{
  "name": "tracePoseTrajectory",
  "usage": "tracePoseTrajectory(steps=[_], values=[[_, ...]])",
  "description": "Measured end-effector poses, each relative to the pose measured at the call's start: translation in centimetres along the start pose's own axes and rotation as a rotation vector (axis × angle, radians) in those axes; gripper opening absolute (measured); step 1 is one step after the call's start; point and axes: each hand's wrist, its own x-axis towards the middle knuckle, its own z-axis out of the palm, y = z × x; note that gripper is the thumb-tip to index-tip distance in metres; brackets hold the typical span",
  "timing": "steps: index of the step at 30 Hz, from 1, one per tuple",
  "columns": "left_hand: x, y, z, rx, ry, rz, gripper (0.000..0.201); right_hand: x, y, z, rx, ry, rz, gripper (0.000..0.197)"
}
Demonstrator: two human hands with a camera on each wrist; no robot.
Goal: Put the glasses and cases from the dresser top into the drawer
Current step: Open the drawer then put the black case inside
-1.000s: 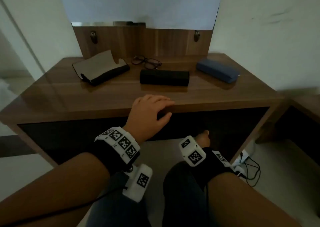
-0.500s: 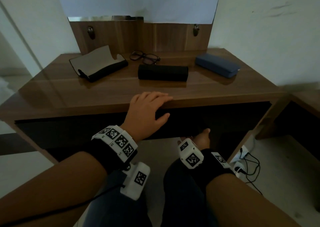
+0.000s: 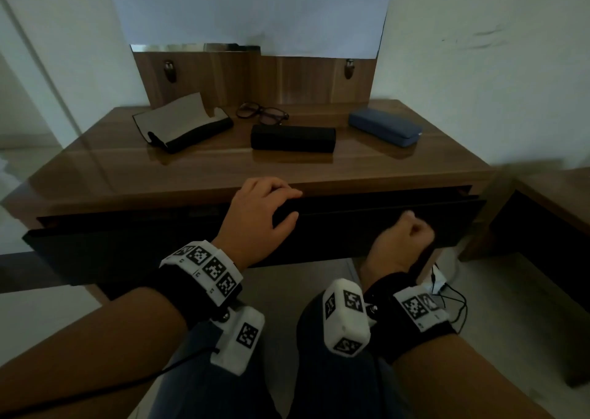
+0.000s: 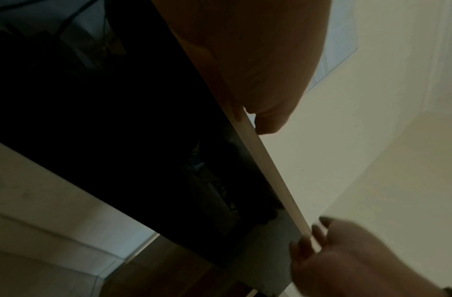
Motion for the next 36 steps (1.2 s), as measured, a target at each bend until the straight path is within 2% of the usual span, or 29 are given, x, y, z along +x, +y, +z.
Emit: tracePoseTrajectory(steps=[2,4,7,12,16,21,29,36], values=[[-0.3,-0.1,-0.2,-0.051,-0.039,-0.068,0.033,-0.4,-1.0,0.4,-0.013,-0.158,-0.116,0.011],[-0.4,-0.4,-0.4,-0.089,-0.089,-0.176,0.029,-0.8,-1.8,1.0,-0.09,-0.295,-0.204,0.017],[-0.2,-0.6,-0.9,-0.104,-0.14,-0.308,0.031,-1.3,-2.2,1.9,-0.251,-0.453,-0.343,0.025],[0.0,-0.6,-1.5,-0.185,-0.148,-0.372,0.035,-1.3,-1.9,3.3,-0.609,-0.686,-0.408,0.025],[0.1,-0.6,-1.8,-0.233,-0.172,-0.399,0.033,-1.5,-2.9,3.6,-0.831,-0.786,-0.388,0.024],[0.2,-0.5,-2.2,-0.236,-0.21,-0.405,0.032,-1.9,-4.2,3.6,-0.992,-0.887,-0.407,0.022],[-0.2,-0.2,-2.7,-0.269,-0.267,-0.376,0.023,-2.4,-5.4,3.1,-1.085,-0.975,-0.42,0.018],[-0.3,0.8,-3.6,-0.227,-0.296,-0.366,0.03,-3.1,-6.0,2.8,-1.24,-1.015,-0.416,0.028]])
